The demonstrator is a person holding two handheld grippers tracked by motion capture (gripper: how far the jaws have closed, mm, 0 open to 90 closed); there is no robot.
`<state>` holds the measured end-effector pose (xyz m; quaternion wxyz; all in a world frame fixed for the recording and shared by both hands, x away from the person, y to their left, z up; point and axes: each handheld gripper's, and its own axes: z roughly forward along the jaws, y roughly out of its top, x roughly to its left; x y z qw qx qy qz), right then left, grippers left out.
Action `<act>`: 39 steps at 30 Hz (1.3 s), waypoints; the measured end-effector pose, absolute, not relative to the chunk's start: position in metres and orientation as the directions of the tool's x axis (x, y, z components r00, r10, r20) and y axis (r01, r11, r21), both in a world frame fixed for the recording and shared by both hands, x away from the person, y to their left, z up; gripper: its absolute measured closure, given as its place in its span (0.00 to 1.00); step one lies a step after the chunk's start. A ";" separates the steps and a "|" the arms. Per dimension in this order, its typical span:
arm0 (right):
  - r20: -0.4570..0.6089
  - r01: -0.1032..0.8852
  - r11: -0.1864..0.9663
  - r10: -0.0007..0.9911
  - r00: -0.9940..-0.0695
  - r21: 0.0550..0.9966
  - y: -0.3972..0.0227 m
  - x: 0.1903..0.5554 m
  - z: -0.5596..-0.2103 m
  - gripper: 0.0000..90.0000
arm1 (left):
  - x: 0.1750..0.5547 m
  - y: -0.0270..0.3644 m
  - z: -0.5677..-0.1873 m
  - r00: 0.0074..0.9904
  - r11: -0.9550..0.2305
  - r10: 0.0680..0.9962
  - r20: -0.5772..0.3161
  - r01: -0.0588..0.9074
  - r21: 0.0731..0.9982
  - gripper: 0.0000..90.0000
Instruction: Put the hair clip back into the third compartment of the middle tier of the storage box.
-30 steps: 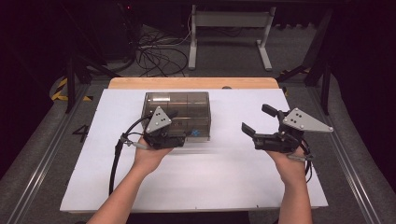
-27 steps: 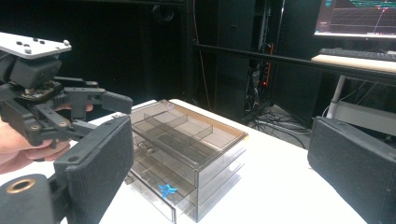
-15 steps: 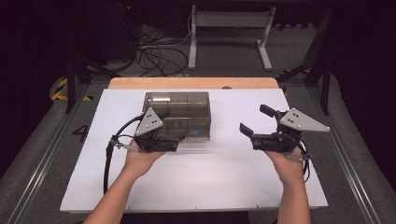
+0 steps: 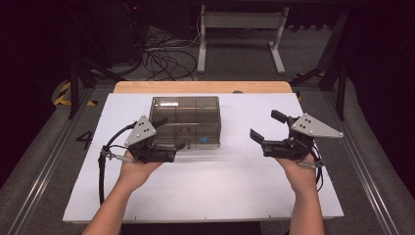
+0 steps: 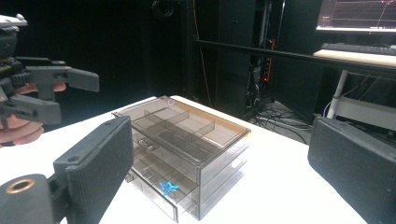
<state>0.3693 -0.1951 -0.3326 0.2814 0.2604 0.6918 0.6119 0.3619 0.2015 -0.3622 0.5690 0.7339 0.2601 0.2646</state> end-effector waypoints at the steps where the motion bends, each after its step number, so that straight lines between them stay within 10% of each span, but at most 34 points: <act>1: -0.063 0.025 0.113 0.706 -0.705 0.993 -0.195 0.369 -0.333 0.09 | 0.361 0.204 -0.361 0.725 -0.213 0.683 0.090 0.080 0.974 0.09; 39: -0.047 0.041 0.104 0.725 -0.687 0.994 -0.206 0.376 -0.344 0.08 | 0.332 0.280 -0.350 0.763 -0.043 0.647 0.002 0.034 0.998 0.11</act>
